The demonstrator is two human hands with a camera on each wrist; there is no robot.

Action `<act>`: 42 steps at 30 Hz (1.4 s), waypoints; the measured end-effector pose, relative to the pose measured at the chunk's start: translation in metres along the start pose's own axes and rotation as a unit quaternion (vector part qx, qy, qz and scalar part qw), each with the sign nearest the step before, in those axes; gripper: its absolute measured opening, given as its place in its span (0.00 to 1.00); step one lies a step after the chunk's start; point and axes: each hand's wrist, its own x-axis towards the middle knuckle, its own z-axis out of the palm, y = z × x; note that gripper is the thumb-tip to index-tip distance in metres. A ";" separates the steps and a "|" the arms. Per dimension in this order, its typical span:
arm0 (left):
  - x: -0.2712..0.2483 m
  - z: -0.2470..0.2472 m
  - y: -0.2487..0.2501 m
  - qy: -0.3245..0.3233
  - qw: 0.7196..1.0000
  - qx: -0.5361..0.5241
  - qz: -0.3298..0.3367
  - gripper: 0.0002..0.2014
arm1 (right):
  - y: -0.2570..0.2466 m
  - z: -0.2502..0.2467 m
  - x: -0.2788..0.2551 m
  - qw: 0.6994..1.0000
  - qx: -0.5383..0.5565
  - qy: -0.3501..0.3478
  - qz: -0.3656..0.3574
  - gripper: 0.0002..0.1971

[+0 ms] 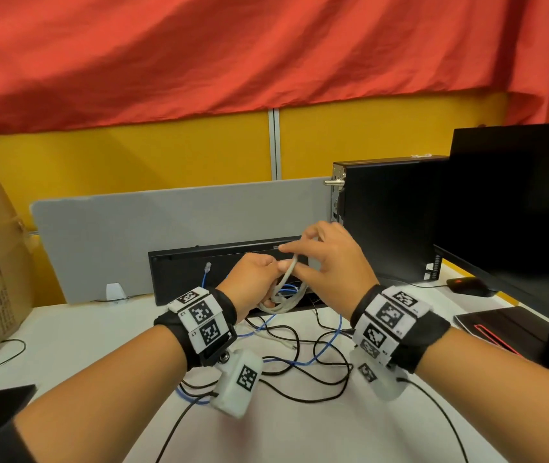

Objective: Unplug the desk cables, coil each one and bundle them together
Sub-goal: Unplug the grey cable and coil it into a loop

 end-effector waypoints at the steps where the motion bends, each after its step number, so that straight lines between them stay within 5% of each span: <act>1: 0.001 0.000 -0.001 0.009 1.000 -0.002 0.000 0.13 | 0.000 0.001 -0.001 1.000 -0.012 0.001 -0.021 0.10; 3: 0.005 0.000 -0.001 0.034 0.999 0.015 0.006 0.16 | -0.004 0.001 0.001 0.984 0.160 0.004 0.081 0.07; 4: 0.006 0.000 -0.002 0.051 0.998 0.035 0.011 0.18 | -0.006 0.000 0.003 0.939 0.297 0.006 0.171 0.09; 6: 0.008 -0.002 -0.004 0.081 0.995 0.062 0.018 0.21 | -0.010 -0.005 0.009 0.796 0.529 -0.007 0.294 0.10; 8: 0.007 -0.006 -0.007 0.095 0.993 0.061 0.018 0.23 | -0.009 -0.013 0.011 0.681 0.649 -0.034 0.337 0.10; 9: 0.006 -0.007 -0.009 0.101 0.993 0.057 0.018 0.23 | -0.009 -0.017 0.012 0.648 0.678 -0.047 0.343 0.13; 11: 0.006 -0.009 -0.011 0.108 0.993 0.055 0.016 0.23 | -0.009 -0.018 0.012 0.630 0.698 -0.042 0.339 0.13; 14: 0.006 -0.007 -0.011 0.107 0.992 0.065 0.004 0.21 | -0.011 -0.015 0.014 0.667 0.672 0.030 0.321 0.10; 16: 0.005 -0.004 -0.012 0.105 0.993 0.058 -0.014 0.19 | -0.009 -0.011 0.017 0.723 0.616 0.060 0.307 0.10; 19: 0.001 -0.001 -0.011 0.092 0.995 0.015 -0.034 0.21 | -0.002 -0.008 0.015 0.891 0.404 0.044 0.204 0.09; 21: -0.002 0.000 -0.008 0.075 0.996 -0.034 -0.043 0.21 | 0.004 -0.006 0.010 0.984 0.168 0.042 0.027 0.09; 23: -0.005 0.000 -0.004 0.042 0.993 -0.096 -0.054 0.17 | 0.010 -0.004 0.006 0.990 0.022 0.044 -0.131 0.09; 25: -0.008 0.000 0.001 0.007 0.987 -0.144 -0.069 0.16 | 0.015 -0.003 0.005 0.978 -0.045 0.059 -0.197 0.11; 33: -0.011 -0.001 0.006 -0.050 0.975 -0.194 -0.098 0.17 | 0.036 -0.008 0.009 0.958 -0.148 0.063 -0.237 0.15; 36: -0.010 0.000 0.008 -0.051 0.973 -0.211 -0.081 0.20 | 0.032 -0.002 0.011 0.982 -0.070 0.061 -0.166 0.11; 38: -0.010 0.001 0.007 -0.047 0.974 -0.213 -0.067 0.23 | 0.030 0.002 0.010 0.998 0.033 0.036 -0.044 0.09; 42: -0.011 0.002 0.004 -0.021 0.977 -0.210 -0.042 0.18 | 0.022 0.004 0.011 0.951 0.233 -0.011 0.202 0.07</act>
